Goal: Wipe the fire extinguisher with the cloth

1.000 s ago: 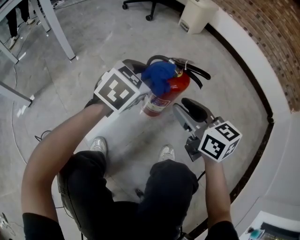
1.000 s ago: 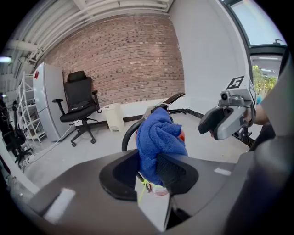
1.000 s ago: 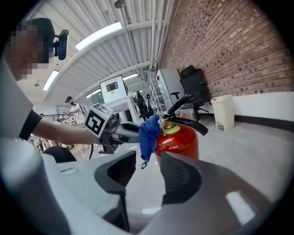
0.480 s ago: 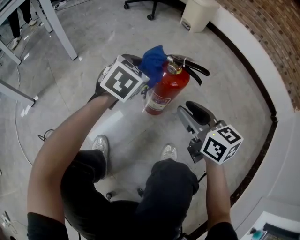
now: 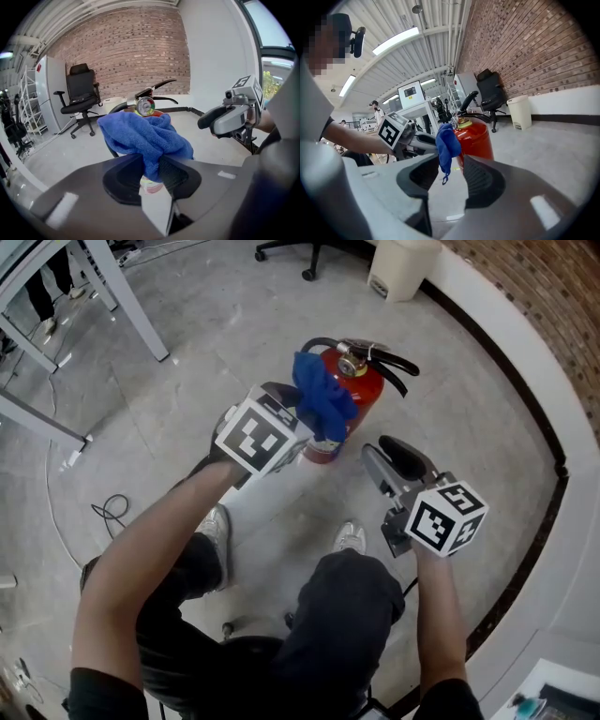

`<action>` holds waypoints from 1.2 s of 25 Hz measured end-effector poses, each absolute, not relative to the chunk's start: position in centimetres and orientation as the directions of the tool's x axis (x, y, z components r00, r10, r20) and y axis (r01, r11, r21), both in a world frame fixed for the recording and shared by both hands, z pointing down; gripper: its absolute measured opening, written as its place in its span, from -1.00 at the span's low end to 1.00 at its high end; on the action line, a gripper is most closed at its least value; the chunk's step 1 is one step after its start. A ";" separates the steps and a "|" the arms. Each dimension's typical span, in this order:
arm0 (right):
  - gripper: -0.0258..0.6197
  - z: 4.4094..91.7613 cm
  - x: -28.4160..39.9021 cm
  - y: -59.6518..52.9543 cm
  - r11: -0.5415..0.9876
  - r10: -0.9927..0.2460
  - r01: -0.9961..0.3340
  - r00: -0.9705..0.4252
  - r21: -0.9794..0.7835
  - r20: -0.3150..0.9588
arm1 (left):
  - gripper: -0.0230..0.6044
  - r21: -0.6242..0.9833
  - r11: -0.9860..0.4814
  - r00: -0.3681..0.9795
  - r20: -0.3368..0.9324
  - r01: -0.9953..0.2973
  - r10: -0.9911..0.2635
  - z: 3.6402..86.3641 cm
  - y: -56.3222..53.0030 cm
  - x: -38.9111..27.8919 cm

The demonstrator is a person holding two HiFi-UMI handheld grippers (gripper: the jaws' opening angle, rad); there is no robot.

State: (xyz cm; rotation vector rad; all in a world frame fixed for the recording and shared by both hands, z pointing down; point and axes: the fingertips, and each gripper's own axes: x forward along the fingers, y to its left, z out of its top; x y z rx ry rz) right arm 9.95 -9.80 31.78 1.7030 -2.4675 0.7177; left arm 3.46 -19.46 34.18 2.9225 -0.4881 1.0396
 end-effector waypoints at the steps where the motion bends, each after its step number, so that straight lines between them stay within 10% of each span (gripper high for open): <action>1: -0.43 31.8 9.9 -9.6 0.279 -0.871 -0.899 -0.385 -0.337 0.305 | -0.61 -0.086 -0.952 0.738 0.613 -0.292 -0.282 34.2 -18.9 3.7; 30: -0.44 34.8 15.3 -8.7 0.185 -0.890 -0.914 -0.312 -0.361 0.333 | -0.62 0.210 -0.914 0.844 0.494 -0.347 -0.207 36.1 -13.2 11.1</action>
